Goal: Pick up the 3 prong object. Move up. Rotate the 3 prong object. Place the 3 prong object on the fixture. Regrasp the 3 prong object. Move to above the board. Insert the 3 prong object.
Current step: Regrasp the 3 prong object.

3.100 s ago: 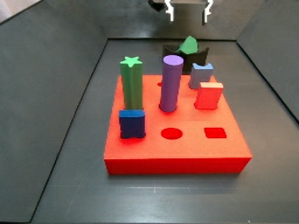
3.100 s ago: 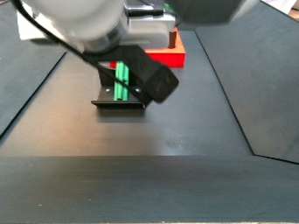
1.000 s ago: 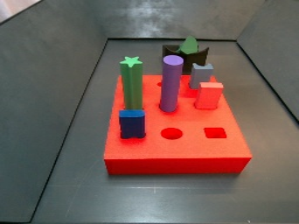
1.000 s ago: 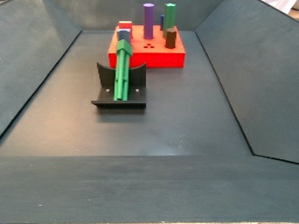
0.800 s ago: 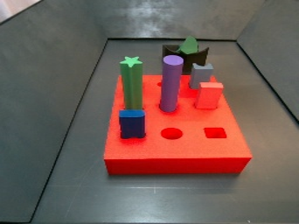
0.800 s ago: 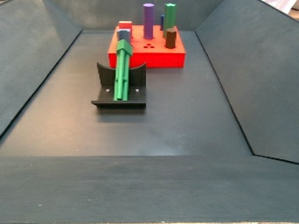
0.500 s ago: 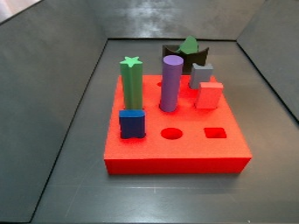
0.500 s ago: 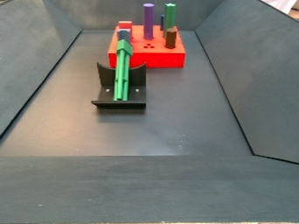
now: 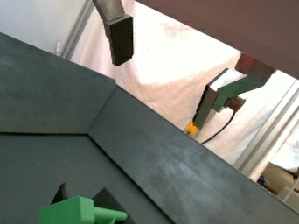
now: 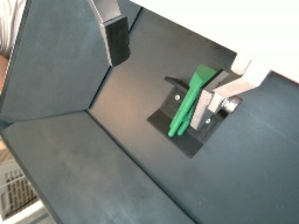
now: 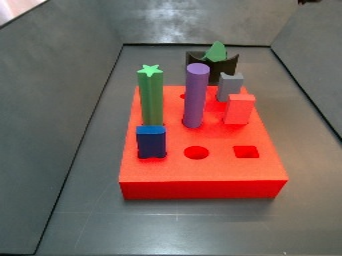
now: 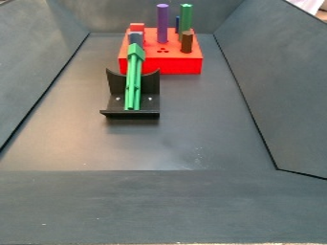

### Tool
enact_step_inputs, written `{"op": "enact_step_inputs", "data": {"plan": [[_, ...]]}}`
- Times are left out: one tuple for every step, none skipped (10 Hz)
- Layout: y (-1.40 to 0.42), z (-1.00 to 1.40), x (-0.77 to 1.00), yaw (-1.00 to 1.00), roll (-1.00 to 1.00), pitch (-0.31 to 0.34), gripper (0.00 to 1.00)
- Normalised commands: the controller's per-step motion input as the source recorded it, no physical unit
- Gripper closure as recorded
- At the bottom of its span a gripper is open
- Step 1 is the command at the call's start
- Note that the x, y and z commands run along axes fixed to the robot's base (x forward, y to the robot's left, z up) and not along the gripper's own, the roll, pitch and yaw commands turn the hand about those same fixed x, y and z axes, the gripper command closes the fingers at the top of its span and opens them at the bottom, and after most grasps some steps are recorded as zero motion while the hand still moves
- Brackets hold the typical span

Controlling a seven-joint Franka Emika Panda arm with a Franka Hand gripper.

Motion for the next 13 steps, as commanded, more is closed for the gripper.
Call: {"op": "enact_step_inputs", "data": {"plan": [[-0.04, 0.0, 0.16, 0.26, 0.22, 0.074, 0.0], [-0.05, -0.01, 0.15, 0.24, 0.18, 0.039, 0.0], [-0.06, -0.01, 0.13, 0.22, 0.18, 0.016, 0.0], [0.03, -1.0, 0.04, 0.15, 0.2, 0.005, 0.0], [0.04, -1.0, 0.04, 0.13, 0.2, -0.003, 0.0], [0.03, -1.0, 0.05, 0.1, 0.18, -0.036, 0.0], [0.03, -1.0, 0.05, 0.08, 0.15, -0.052, 0.0], [0.02, -1.0, 0.06, 0.07, 0.12, -0.068, 0.0], [0.02, -1.0, 0.06, 0.05, 0.1, -0.077, 0.0], [0.02, -1.0, 0.07, 0.03, 0.08, -0.076, 0.0], [0.02, -1.0, 0.08, 0.01, 0.07, -0.073, 0.0], [0.01, -1.0, 0.08, -0.01, 0.06, -0.061, 0.0], [0.01, -1.0, 0.09, -0.01, 0.06, -0.053, 0.0]]}}
